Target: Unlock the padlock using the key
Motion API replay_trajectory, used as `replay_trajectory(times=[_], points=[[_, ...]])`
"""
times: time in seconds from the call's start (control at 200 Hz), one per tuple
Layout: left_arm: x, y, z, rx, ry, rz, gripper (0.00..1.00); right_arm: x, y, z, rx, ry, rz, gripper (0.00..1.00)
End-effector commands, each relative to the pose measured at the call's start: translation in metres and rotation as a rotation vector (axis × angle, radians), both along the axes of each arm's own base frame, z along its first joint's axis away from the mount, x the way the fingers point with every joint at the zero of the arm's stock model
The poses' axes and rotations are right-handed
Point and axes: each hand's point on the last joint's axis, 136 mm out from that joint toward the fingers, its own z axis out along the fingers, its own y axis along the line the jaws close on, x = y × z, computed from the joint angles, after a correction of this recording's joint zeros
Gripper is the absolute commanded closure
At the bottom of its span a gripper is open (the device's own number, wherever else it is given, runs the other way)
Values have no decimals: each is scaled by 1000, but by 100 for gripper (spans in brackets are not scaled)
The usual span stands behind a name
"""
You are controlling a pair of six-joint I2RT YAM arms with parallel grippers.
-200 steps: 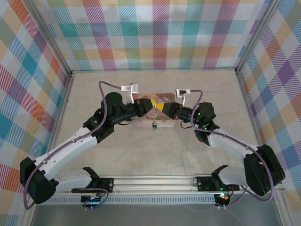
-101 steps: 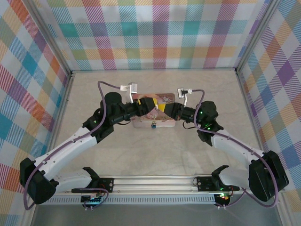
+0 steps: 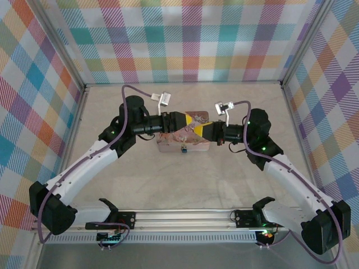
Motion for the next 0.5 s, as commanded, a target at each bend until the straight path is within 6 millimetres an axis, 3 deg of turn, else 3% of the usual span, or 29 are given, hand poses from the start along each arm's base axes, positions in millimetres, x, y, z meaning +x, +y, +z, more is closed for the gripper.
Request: replay_trajectory(times=[0.0,0.265,0.495], points=[[-20,-7,10,-29,32,-149,38,-13,0,2,-33,-17,79,100],[-29,-8,14,-46,35,-206,49,-9,1,-2,-62,-3,88,100],[-33,-7,13,-40,40,-218,71,-2,-2,-9,-74,24,73,100]])
